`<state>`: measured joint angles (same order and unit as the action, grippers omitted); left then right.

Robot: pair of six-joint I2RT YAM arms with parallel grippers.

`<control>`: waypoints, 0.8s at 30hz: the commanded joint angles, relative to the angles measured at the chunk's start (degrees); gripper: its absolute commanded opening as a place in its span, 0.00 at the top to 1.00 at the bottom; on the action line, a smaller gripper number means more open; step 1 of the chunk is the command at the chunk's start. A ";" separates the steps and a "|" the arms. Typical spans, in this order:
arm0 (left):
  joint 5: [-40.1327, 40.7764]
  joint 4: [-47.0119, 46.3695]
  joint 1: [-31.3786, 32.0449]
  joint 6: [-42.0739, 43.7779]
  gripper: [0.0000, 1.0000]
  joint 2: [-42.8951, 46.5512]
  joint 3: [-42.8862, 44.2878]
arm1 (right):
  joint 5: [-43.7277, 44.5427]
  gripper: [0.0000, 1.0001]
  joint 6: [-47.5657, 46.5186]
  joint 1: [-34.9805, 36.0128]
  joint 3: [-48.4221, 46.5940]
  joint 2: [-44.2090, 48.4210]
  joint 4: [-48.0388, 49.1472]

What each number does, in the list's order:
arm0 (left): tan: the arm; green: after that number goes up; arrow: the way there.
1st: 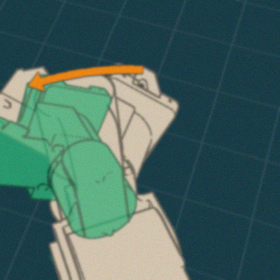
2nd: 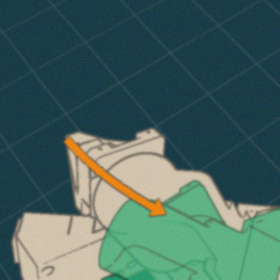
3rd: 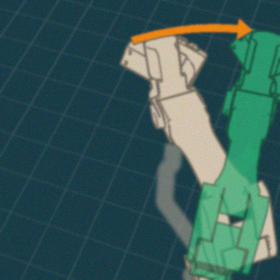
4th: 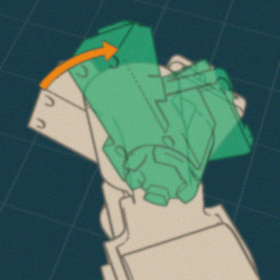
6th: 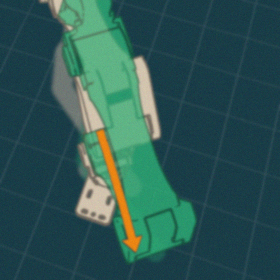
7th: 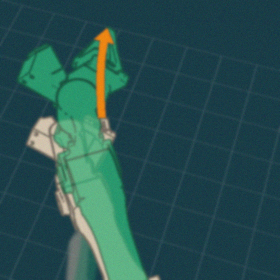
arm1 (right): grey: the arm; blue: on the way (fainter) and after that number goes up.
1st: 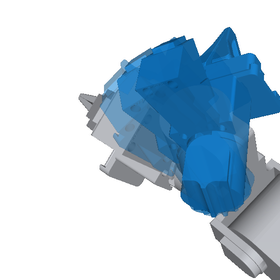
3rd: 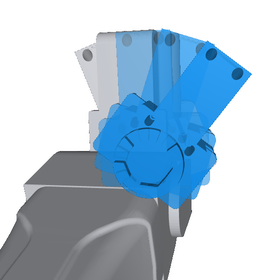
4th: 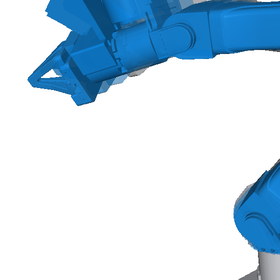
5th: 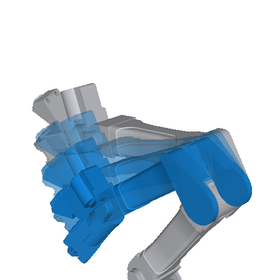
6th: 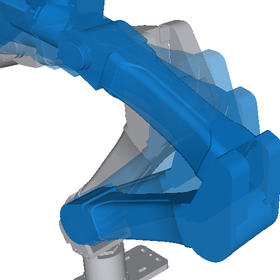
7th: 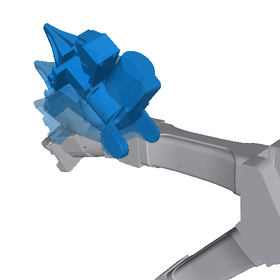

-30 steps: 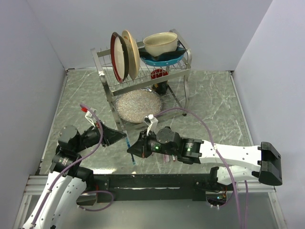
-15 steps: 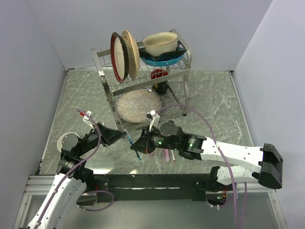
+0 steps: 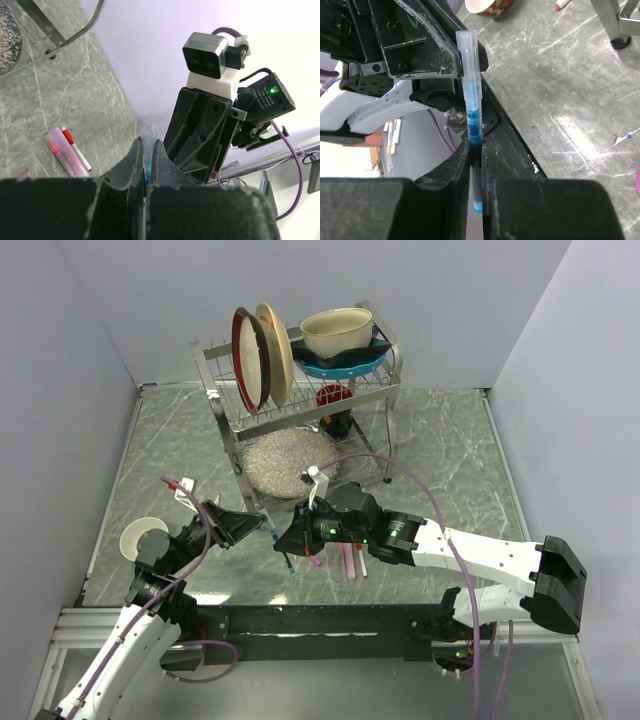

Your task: Insert the pens into the pen caps

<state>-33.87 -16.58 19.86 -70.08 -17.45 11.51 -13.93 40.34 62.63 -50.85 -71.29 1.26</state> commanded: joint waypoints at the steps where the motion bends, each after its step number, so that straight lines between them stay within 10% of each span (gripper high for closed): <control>1: -13.69 4.36 6.24 0.92 0.99 0.58 -1.13 | 9.20 1.00 -0.52 -4.97 -8.82 -1.39 16.76; 10: -4.20 16.39 6.77 11.52 0.98 -5.39 10.62 | 4.81 1.00 -0.87 -4.62 -3.47 1.23 17.03; 14: -0.68 21.85 6.77 16.11 0.61 -12.23 21.42 | 4.44 1.00 -2.28 -3.13 2.05 3.96 14.47; 24: 7.75 30.02 6.69 22.36 0.18 -18.85 35.60 | 17.49 1.00 5.96 -3.65 16.05 18.45 1.16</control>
<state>-29.65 8.45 26.50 -51.72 -36.07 43.38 -7.64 41.67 59.86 -35.83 -57.87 10.83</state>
